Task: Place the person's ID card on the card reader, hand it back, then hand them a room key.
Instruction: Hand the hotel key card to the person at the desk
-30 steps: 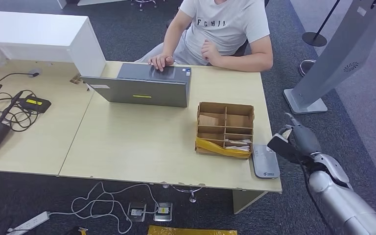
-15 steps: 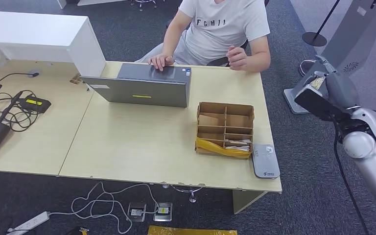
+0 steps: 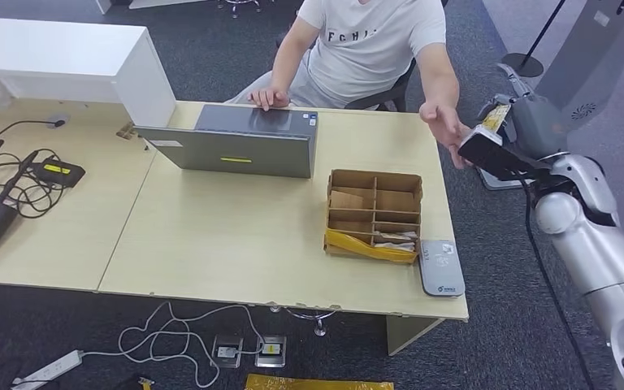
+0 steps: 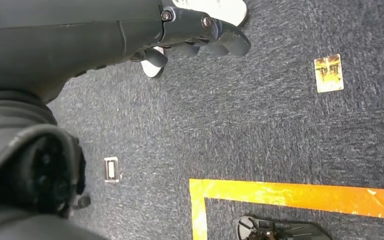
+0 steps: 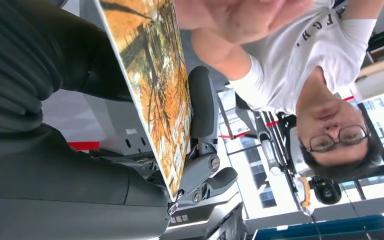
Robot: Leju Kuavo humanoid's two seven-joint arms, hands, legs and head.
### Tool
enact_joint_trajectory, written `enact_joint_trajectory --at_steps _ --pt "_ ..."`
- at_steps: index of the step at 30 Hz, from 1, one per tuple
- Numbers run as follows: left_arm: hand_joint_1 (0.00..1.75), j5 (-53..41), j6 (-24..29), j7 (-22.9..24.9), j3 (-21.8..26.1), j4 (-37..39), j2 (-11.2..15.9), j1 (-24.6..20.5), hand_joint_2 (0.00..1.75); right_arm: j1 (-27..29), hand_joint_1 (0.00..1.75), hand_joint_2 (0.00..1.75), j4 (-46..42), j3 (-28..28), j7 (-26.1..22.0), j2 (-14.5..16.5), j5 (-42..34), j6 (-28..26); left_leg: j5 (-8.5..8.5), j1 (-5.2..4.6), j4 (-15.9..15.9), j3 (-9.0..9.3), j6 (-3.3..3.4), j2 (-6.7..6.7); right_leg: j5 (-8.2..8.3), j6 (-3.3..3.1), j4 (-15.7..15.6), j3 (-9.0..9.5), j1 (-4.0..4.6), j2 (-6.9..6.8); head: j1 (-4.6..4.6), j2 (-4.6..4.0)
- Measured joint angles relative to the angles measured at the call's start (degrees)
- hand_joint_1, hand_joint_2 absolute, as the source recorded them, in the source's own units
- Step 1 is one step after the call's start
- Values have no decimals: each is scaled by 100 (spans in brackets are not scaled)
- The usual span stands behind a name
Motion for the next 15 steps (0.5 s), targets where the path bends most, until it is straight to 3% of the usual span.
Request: enact_joint_trajectory --at_steps 11,12,15 --pt "0 -123 -62 -15 -134 0 -4 8 0 -174 172 175 913 179 17 472 375 -251 -1 0 0 -1 0 -1 0 0 -1 -2 0 0 1 0" --pt "0 -124 -66 -16 -146 0 -3 9 0 -180 138 175 968 184 22 487 411 -276 -1 0 0 -1 0 0 0 0 -1 -2 0 0 1 0" --pt "0 -126 -73 -19 -187 0 -3 10 0 -199 11 175 1134 193 26 518 523 -356 -1 -1 0 0 0 0 0 0 -1 -2 -1 1 1 0"
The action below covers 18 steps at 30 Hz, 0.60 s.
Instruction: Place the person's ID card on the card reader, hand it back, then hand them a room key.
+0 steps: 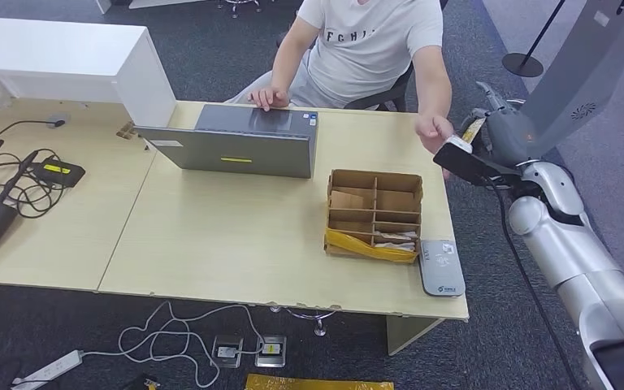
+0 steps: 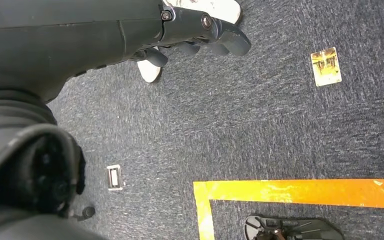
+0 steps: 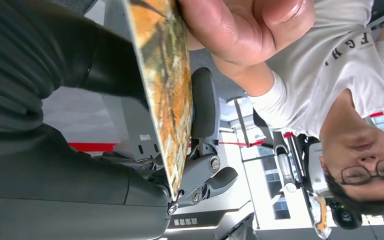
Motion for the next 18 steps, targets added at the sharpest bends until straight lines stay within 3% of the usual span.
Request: enact_joint_trajectory --at_steps 1,4,8,11,15,18 --pt "0 0 -2 -1 -9 0 0 1 0 -6 1 175 56 1 -1 8 27 -23 0 0 0 0 0 0 0 0 0 0 0 0 0 0" --pt "0 3 -2 -1 -18 0 0 3 0 -23 0 175 197 2 2 28 82 -84 0 0 0 0 0 0 0 0 0 0 0 0 0 0" --pt "0 12 -7 -1 -19 0 0 3 0 -29 0 0 299 1 38 53 151 -133 0 0 0 0 0 0 0 0 0 -1 0 0 0 0" --pt "0 20 -11 -1 -19 0 0 4 0 -26 0 0 318 -9 131 59 132 -87 0 0 0 2 0 1 0 0 0 -3 0 1 0 0" --pt "0 42 -25 -1 -19 0 2 7 0 65 0 175 231 -64 323 -36 6 241 0 0 1 3 0 1 0 0 -1 -3 0 1 0 0" --pt "0 78 -53 2 -19 1 11 25 0 318 0 175 -118 -157 563 -242 -155 667 -1 -2 2 1 0 0 0 0 -2 -3 -1 0 1 0"
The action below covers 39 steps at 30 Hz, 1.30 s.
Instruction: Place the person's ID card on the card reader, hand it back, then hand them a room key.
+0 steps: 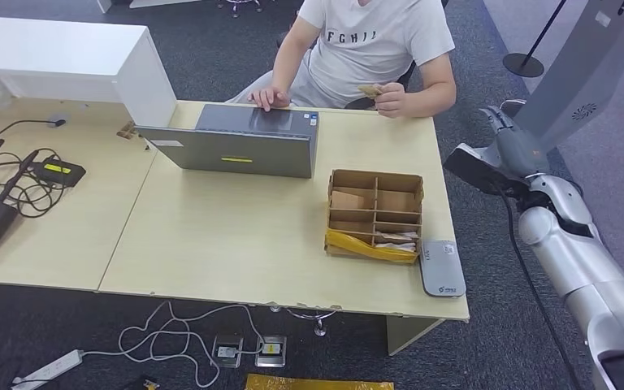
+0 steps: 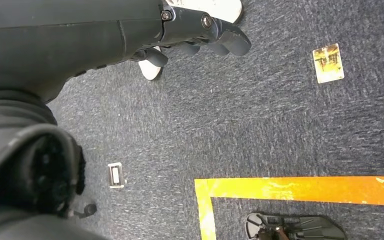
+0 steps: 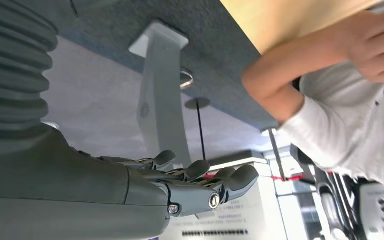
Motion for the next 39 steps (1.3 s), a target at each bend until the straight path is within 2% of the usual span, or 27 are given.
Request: enact_joint_trajectory --at_steps 10,14,18,21,26,33,39 --pt "0 137 -32 114 7 1 45 31 0 904 0 175 -1564 -294 741 -823 -700 773 -3 1 0 0 -3 -3 0 0 -2 -1 1 -5 0 0" --pt "0 202 15 125 9 5 50 42 0 1395 0 175 -2389 -448 1040 -1163 -805 717 -6 3 0 3 -6 12 -1 0 -1 -1 3 8 -1 0" --pt "0 241 83 125 10 8 44 40 0 1976 0 175 -3168 -521 1328 -1352 -722 564 -7 4 -1 3 -8 11 -1 -1 -1 -1 4 7 -2 0" --pt "0 273 132 125 12 9 41 30 0 2298 0 175 -3525 -488 1465 -1407 -561 356 -8 5 -1 4 -9 12 -3 -3 -1 -1 6 7 -2 0" --pt "0 300 219 183 15 9 15 27 0 2748 0 175 -3653 -365 1495 -1381 -330 -332 -8 7 -2 2 -9 8 -4 -5 0 2 7 4 -1 0" --pt "0 305 300 310 15 8 -22 11 0 3010 0 175 -3643 -162 1513 -1256 136 -928 -8 7 -2 2 -9 10 -5 -6 0 1 7 6 -1 0" --pt "0 320 364 330 18 8 -58 4 0 3116 0 175 -3545 13 1593 -998 315 -1105 -8 7 -2 3 -9 10 -5 -6 1 0 7 7 -2 0"
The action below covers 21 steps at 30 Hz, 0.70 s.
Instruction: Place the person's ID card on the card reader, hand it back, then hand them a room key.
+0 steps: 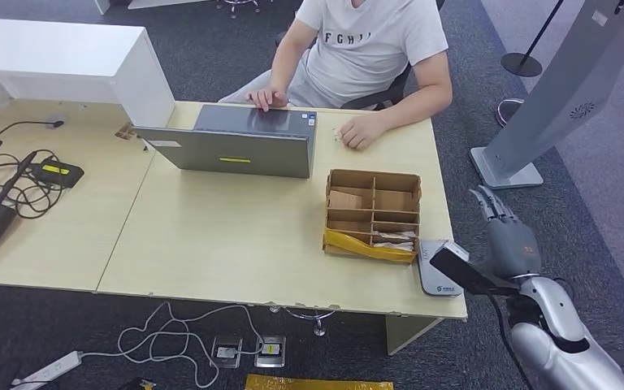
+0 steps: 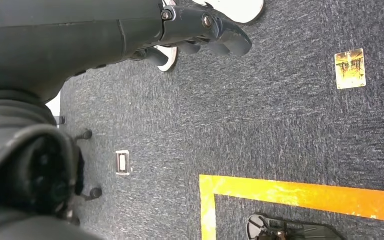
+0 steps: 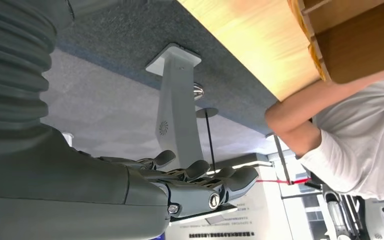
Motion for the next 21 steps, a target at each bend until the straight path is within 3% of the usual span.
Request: enact_joint_trajectory --at_steps 21 --pt "0 13 18 -1 -1 0 -46 0 0 10 0 175 219 147 108 541 8 5 0 0 0 0 0 0 0 0 0 0 0 0 0 0"
